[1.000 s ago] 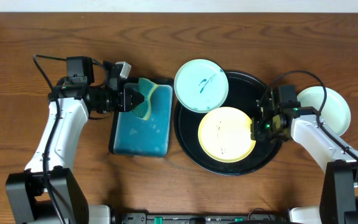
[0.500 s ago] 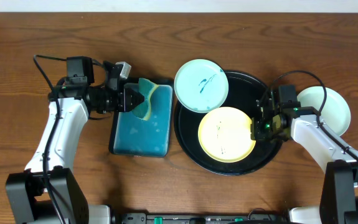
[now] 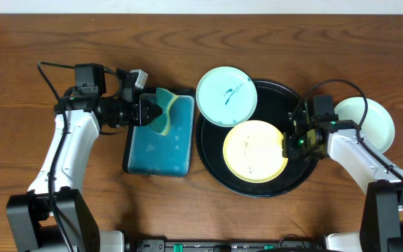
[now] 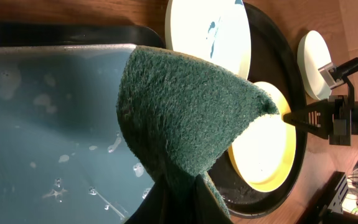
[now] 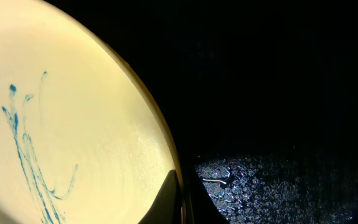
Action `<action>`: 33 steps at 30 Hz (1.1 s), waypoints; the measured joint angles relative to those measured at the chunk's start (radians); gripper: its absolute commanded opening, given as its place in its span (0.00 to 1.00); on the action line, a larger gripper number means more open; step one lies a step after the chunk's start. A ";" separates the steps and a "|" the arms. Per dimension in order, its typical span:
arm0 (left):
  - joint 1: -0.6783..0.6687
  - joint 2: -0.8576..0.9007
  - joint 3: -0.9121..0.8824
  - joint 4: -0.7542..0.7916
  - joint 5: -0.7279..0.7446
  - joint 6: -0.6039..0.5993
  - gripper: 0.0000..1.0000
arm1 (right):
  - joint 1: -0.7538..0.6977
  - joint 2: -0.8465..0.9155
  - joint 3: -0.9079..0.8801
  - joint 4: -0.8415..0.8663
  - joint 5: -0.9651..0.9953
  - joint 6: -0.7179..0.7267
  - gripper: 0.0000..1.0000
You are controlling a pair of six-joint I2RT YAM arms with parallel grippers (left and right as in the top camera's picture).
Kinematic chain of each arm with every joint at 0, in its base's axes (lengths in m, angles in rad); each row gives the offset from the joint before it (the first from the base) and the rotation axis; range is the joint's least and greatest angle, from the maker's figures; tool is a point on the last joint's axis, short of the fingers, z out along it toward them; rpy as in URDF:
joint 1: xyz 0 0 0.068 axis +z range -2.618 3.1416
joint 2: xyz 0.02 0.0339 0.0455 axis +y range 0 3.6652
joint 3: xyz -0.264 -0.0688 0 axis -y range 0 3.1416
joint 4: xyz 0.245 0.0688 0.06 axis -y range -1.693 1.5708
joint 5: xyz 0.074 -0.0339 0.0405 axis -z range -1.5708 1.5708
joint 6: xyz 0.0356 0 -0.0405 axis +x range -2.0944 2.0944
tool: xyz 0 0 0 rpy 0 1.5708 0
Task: Clean dirty plates on tray and stack at the side
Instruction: 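Dip the sponge in the basin water with the left gripper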
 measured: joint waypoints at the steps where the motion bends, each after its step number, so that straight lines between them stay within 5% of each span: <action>1: 0.000 0.000 0.000 0.000 0.000 0.000 0.07 | 0.000 0.000 0.000 0.000 0.000 0.000 0.01; 14: -0.046 0.000 0.000 0.001 -0.067 -0.023 0.07 | 0.000 0.000 0.000 0.005 0.001 0.000 0.01; 27: -0.272 0.000 0.000 0.023 -0.706 -0.299 0.07 | 0.002 0.000 0.000 0.005 0.003 0.000 0.01; 33: -0.312 0.000 0.000 0.026 -0.819 -0.384 0.07 | 0.002 0.000 0.000 0.005 0.003 0.000 0.01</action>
